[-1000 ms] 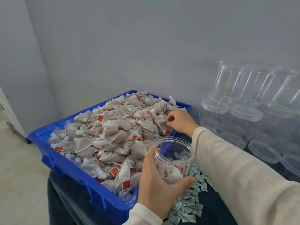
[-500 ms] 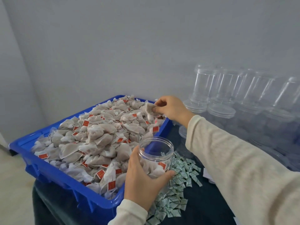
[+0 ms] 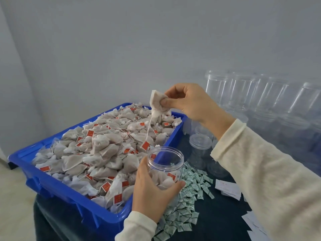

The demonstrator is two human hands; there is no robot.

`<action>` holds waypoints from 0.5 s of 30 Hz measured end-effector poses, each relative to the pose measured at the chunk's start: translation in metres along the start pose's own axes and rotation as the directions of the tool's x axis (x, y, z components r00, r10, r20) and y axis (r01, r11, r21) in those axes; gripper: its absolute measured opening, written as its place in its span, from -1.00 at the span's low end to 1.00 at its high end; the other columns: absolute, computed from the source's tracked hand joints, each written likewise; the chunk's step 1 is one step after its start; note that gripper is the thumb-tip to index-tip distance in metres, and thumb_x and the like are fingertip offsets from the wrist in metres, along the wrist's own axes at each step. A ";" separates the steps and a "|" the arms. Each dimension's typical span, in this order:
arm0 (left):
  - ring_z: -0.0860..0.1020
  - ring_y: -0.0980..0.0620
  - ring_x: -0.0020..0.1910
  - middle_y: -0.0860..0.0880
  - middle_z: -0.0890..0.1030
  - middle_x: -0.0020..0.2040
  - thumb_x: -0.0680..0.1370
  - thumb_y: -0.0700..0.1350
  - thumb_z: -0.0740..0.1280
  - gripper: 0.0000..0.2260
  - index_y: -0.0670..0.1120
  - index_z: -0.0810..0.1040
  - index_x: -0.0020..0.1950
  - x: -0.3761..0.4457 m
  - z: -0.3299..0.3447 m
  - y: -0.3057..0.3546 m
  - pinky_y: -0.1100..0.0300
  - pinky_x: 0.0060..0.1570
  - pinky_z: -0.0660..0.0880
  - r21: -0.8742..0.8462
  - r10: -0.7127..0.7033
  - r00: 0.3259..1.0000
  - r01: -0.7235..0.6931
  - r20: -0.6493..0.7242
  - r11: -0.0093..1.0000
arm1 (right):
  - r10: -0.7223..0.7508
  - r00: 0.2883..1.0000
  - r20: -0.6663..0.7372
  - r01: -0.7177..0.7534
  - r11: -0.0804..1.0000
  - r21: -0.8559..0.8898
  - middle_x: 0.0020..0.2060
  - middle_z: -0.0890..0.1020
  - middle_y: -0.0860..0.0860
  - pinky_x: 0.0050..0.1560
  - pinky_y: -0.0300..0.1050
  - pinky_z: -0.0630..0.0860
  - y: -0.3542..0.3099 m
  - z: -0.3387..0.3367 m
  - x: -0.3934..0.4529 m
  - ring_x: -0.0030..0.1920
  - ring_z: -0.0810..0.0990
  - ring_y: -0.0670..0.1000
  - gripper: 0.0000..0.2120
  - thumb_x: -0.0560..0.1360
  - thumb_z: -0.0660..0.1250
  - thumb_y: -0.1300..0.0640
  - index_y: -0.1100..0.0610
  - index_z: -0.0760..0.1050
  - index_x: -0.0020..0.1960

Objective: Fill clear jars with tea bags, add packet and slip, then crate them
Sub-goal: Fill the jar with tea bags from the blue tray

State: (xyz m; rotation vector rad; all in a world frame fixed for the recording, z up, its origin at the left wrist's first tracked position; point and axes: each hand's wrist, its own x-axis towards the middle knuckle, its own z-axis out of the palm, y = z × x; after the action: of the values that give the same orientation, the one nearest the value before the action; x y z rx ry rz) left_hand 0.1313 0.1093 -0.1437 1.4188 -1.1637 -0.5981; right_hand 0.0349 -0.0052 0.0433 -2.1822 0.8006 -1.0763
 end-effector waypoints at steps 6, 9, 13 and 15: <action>0.41 0.08 0.30 0.07 0.42 0.35 0.00 0.43 0.48 0.14 0.10 0.15 0.48 0.000 0.002 0.001 0.01 0.33 0.40 -0.008 -0.006 1.000 0.006 -0.008 1.000 | -0.039 0.999 -0.031 0.040 0.999 0.032 -0.24 0.69 -0.11 -0.09 -0.33 0.59 -0.020 -0.014 -0.024 -0.17 0.66 -0.11 -0.87 0.40 0.50 0.17 -0.02 0.59 -0.18; 0.44 0.08 0.29 0.07 0.45 0.32 0.03 0.38 0.52 0.10 0.07 0.18 0.47 0.000 0.003 0.001 0.03 0.32 0.42 -0.019 -0.001 1.000 0.001 -0.010 1.000 | -0.014 0.999 -0.034 0.016 0.999 0.051 -0.21 0.70 0.01 -0.03 -0.14 0.62 -0.014 -0.014 -0.036 -0.12 0.67 0.07 -0.87 0.38 0.51 0.20 0.01 0.60 -0.19; 0.46 0.13 0.23 0.12 0.47 0.26 0.02 0.40 0.52 0.09 0.07 0.21 0.45 -0.002 0.006 0.005 0.13 0.26 0.45 -0.018 0.021 0.999 -0.022 -0.035 1.000 | 0.035 0.999 0.035 -0.037 0.999 0.038 -0.28 0.70 -0.06 -0.12 -0.25 0.61 0.003 -0.007 -0.053 -0.22 0.67 -0.05 -0.86 0.37 0.52 0.19 0.00 0.59 -0.21; 0.47 0.08 0.24 0.08 0.47 0.28 0.03 0.37 0.52 0.11 0.03 0.19 0.48 -0.002 0.007 0.006 0.03 0.27 0.46 -0.008 0.030 0.999 -0.030 -0.034 1.000 | 0.067 0.994 0.082 -0.067 0.998 -0.002 -0.26 0.69 -0.09 -0.13 -0.31 0.58 0.013 -0.001 -0.061 -0.24 0.64 -0.14 -0.88 0.37 0.52 0.16 -0.01 0.60 -0.20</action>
State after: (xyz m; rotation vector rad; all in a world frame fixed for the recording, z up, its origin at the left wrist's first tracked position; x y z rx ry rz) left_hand 0.1221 0.1088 -0.1398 1.3968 -1.1521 -0.5558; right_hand 0.0005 0.0304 0.0051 -2.1683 0.8300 -0.9479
